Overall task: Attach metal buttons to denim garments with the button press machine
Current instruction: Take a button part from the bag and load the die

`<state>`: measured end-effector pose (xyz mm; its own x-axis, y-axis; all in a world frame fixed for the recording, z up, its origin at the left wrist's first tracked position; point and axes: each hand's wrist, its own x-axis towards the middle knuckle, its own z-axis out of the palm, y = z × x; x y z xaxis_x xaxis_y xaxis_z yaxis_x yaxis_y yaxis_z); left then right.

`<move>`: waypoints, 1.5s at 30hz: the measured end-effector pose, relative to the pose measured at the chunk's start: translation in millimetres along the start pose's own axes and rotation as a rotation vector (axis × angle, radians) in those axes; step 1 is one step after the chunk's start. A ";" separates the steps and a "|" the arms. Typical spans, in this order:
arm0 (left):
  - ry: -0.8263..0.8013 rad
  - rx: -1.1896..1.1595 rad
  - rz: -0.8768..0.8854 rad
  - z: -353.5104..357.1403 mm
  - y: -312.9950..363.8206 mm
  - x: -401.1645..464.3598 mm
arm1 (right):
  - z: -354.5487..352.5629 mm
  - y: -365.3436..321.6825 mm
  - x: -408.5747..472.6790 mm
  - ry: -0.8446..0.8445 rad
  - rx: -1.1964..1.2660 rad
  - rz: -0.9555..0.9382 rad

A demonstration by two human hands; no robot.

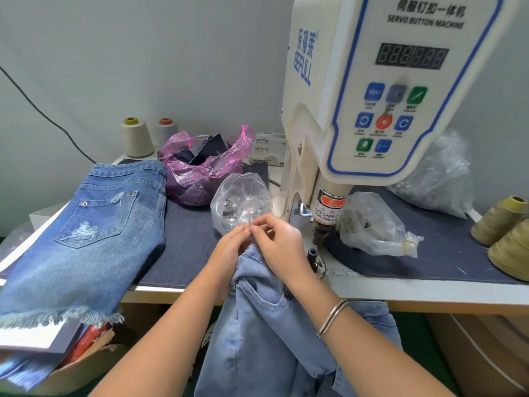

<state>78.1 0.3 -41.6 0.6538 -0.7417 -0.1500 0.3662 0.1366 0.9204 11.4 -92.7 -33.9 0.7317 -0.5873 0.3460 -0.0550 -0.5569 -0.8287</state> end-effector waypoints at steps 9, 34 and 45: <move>0.009 -0.004 -0.029 1.5 0.1 -1.3 | -5.6 0.2 -3.8 0.046 0.036 -0.041; -0.033 0.223 0.019 -0.8 -1.4 -0.8 | -74.3 28.1 -58.1 0.304 0.180 0.157; -0.016 0.195 -0.013 3.3 1.5 -3.3 | -85.4 27.8 -45.7 0.157 -0.126 -0.040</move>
<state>74.3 0.8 -38.5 0.6388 -0.7530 -0.1577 0.2381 -0.0014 0.9712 -81.6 -131.5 -35.2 0.6203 -0.6424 0.4501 -0.1200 -0.6447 -0.7549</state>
